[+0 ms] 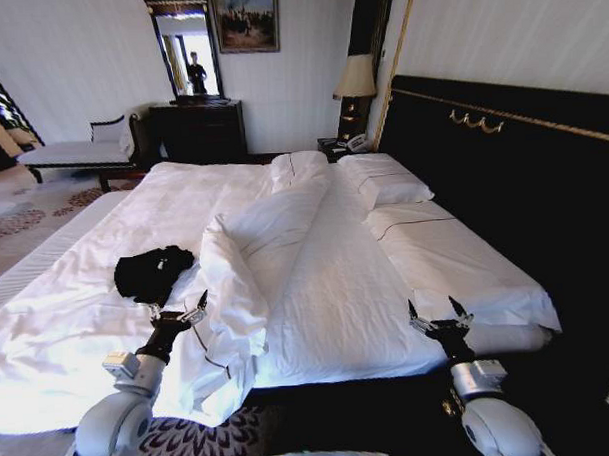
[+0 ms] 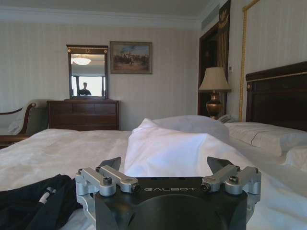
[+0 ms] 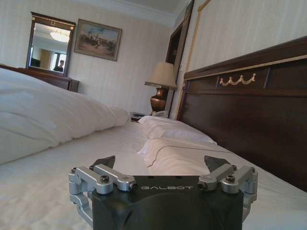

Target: Fold the clothes on the bed.

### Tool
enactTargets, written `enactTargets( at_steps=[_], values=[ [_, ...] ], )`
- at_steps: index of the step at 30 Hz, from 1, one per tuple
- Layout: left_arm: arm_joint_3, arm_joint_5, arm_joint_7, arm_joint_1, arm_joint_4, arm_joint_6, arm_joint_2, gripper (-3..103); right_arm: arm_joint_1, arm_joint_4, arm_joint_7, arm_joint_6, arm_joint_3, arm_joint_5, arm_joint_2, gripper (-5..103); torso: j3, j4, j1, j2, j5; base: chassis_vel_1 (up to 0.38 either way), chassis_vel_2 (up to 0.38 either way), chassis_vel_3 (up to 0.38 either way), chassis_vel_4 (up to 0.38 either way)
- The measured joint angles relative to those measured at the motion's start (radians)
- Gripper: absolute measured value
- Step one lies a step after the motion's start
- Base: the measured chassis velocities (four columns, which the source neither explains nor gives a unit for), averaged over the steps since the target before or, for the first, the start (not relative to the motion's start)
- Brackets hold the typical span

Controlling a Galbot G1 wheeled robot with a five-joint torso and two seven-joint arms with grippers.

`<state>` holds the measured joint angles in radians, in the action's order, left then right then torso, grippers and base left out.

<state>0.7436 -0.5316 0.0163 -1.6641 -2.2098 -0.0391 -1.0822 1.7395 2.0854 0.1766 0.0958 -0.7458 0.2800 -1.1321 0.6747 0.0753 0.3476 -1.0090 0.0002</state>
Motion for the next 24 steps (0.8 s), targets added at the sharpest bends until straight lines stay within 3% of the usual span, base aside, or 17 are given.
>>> enactTargets(
  at_steps=[11,24],
  values=[
    [-0.002,-0.001,0.002,0.001,-0.002,0.000,-0.002,100,-0.001,0.000,0.005,0.000,-0.001,0.007,-0.003,100,0.000,-0.0001,0.001,0.000,0.0000,0.085,0.097,-0.077,-0.093],
    [-0.004,-0.001,0.004,-0.002,0.002,-0.002,-0.004,100,-0.003,-0.003,0.004,0.000,0.003,0.012,-0.004,100,0.000,0.0001,0.001,0.000,-0.0004,0.256,0.263,-0.261,-0.270]
  ],
)
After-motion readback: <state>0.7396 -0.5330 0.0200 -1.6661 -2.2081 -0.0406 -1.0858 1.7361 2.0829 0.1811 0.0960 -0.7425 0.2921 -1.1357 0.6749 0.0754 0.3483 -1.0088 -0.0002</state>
